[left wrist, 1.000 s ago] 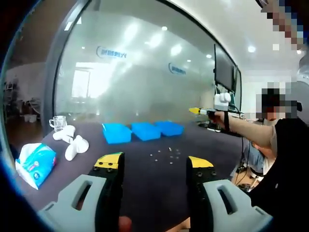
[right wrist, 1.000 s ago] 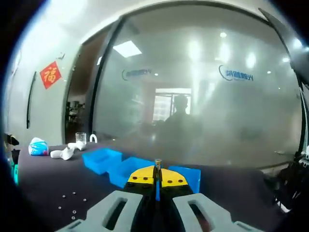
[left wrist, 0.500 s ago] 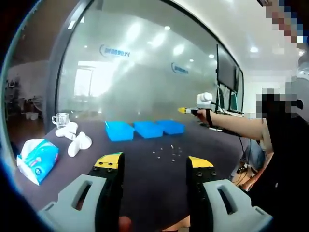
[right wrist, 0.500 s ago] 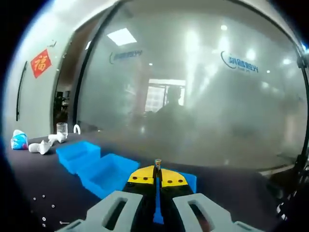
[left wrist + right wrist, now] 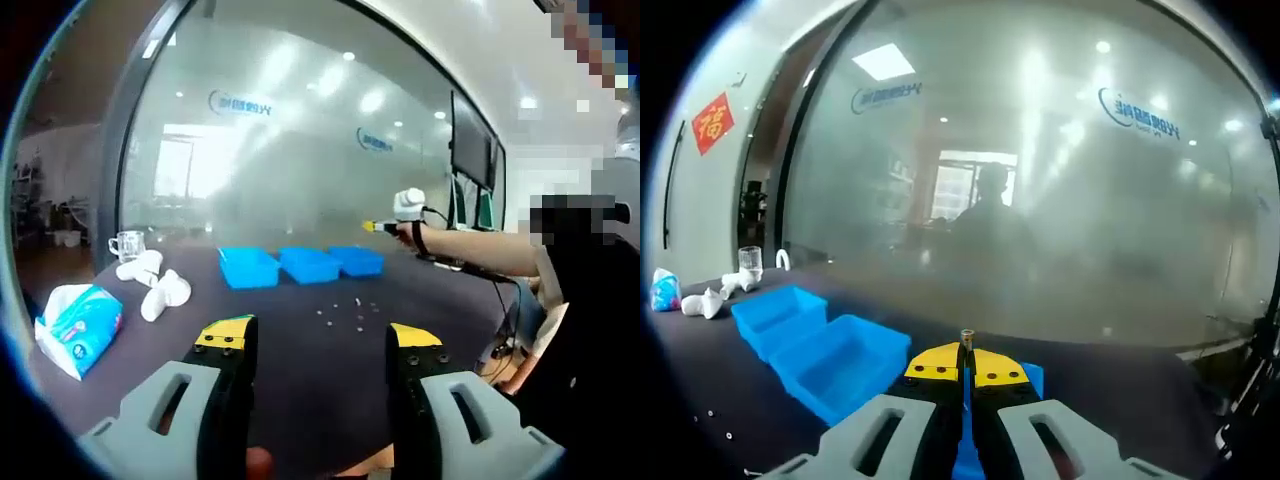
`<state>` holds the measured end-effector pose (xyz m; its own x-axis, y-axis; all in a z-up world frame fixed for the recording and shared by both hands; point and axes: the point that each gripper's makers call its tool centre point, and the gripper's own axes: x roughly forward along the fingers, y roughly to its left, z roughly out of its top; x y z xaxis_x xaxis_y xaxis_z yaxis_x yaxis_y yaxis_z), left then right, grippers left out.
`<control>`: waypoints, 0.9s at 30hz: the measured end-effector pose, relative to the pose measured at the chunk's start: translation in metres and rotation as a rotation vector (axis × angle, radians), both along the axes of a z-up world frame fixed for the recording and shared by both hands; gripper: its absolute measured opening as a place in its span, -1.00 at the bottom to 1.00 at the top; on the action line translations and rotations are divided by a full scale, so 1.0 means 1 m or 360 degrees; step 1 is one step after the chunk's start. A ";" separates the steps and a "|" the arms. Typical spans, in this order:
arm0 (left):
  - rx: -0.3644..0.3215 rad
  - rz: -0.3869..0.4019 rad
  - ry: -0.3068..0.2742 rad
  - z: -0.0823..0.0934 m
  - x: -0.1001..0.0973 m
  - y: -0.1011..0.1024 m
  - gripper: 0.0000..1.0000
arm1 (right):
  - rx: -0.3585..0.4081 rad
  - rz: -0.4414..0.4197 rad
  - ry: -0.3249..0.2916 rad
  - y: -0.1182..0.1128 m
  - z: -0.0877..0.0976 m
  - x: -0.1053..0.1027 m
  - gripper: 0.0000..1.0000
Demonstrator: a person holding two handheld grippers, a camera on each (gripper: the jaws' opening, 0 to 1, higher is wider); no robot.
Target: Sort the screws, nuts, and washers into the corresponding bins
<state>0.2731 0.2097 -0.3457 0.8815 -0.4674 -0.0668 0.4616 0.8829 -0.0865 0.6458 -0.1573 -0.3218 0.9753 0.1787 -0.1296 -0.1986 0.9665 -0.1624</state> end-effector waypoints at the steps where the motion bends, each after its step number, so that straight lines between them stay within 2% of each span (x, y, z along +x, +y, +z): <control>1: 0.0002 0.0001 0.0000 0.000 0.000 0.000 0.02 | 0.0003 -0.0011 0.0002 -0.002 -0.001 0.001 -1.00; 8: 0.0001 0.0006 0.0000 0.000 -0.002 0.000 0.02 | 0.0022 -0.0026 0.0026 -0.006 -0.006 0.002 -1.00; 10: 0.0003 0.0005 0.0002 0.000 -0.002 0.000 0.02 | 0.0006 -0.0018 -0.0006 -0.005 -0.003 0.002 -1.00; 15: 0.0000 0.0001 -0.0002 0.001 -0.002 -0.001 0.02 | -0.0038 -0.0005 -0.0051 -0.001 0.001 -0.003 -0.71; 27: -0.0003 0.0000 -0.0013 0.003 -0.004 -0.002 0.02 | 0.0055 0.0069 -0.0063 0.004 0.003 -0.034 -0.60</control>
<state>0.2694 0.2078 -0.3427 0.8820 -0.4676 -0.0587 0.4624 0.8827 -0.0844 0.6120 -0.1533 -0.3186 0.9708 0.2247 -0.0838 -0.2346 0.9623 -0.1377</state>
